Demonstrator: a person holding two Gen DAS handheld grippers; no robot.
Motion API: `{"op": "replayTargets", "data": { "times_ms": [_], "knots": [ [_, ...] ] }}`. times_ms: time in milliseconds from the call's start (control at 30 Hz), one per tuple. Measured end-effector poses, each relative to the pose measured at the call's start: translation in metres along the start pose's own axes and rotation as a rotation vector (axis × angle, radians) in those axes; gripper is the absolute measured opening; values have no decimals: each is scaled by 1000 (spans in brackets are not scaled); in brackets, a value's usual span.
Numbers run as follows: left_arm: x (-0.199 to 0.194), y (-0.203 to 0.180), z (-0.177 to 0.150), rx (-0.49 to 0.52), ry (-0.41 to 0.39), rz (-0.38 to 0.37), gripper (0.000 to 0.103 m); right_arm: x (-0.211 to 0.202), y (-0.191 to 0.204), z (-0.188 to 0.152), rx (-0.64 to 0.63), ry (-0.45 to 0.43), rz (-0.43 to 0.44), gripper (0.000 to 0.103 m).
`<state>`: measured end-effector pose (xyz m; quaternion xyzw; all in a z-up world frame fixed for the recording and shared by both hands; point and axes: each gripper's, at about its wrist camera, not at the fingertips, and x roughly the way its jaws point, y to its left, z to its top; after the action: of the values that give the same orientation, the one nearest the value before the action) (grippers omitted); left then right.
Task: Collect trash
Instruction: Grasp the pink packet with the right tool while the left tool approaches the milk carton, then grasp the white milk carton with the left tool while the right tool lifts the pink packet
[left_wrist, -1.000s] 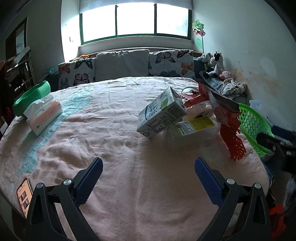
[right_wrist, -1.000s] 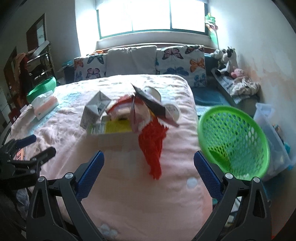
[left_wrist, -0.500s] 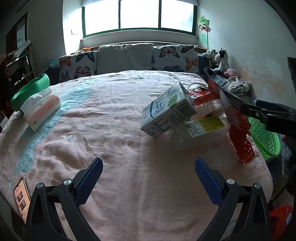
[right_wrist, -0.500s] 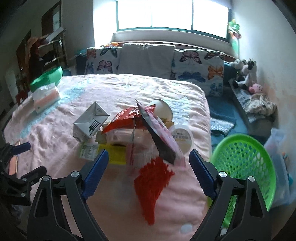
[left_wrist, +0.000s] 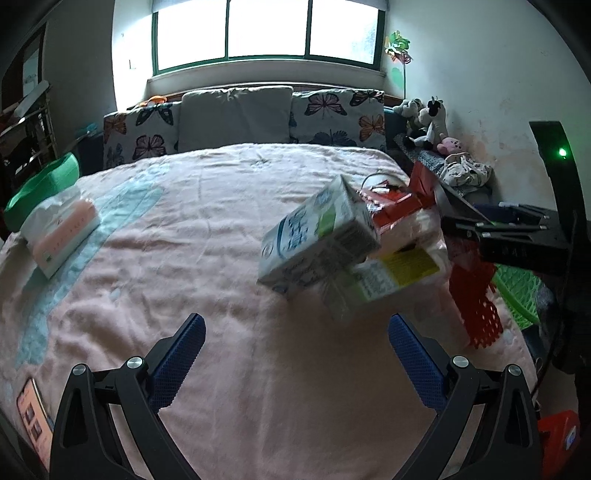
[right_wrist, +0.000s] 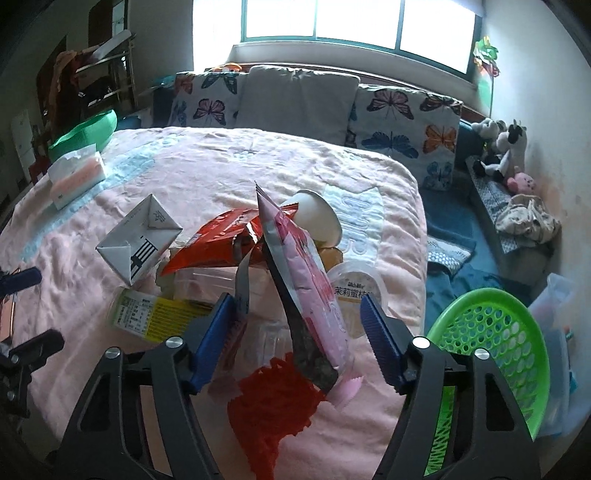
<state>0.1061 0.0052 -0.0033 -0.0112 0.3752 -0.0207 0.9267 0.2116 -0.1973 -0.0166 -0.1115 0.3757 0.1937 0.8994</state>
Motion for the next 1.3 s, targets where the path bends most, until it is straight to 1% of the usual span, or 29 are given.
{"op": "replayTargets", "data": {
  "times_ms": [100,133,267,367,400,500,600,633,667,733,867,933,1000,1200,1300],
  "knots": [
    [7,-7,10,29,-13,3,96,-1,-1,0,5,1,5,57],
    [11,-10,14,43,-17,4,96,-2,-3,0,10,1,11,52],
    [24,-20,27,88,-19,-9,96,-5,-6,1,31,-4,29,44],
    [33,-30,34,133,-34,-4,96,-7,-8,1,39,-8,38,36],
    [36,-32,36,144,-39,-1,96,-8,-9,1,43,-10,39,31],
    [44,-35,42,163,-47,6,95,-10,-12,1,56,-17,49,25],
    [51,-36,46,188,-46,2,85,-13,-15,1,70,-26,55,21],
    [54,-37,47,195,-43,-3,85,-14,-17,1,78,-34,56,19],
    [56,-38,47,208,-44,-1,84,-16,-18,2,90,-42,59,18],
    [60,-38,49,221,-47,-4,78,-20,-22,3,109,-57,66,18],
    [66,-37,51,224,-48,-24,73,-27,-28,7,138,-80,81,16],
    [69,-34,53,221,-47,-43,66,-31,-30,9,149,-96,84,16],
    [71,-31,53,219,-46,-49,62,-36,-33,9,166,-112,96,16],
    [67,-26,55,218,-70,-70,55,-54,-41,12,229,-168,131,15],
    [60,-15,59,184,-86,-92,50,-62,-47,12,258,-188,146,15]
  ]
}}
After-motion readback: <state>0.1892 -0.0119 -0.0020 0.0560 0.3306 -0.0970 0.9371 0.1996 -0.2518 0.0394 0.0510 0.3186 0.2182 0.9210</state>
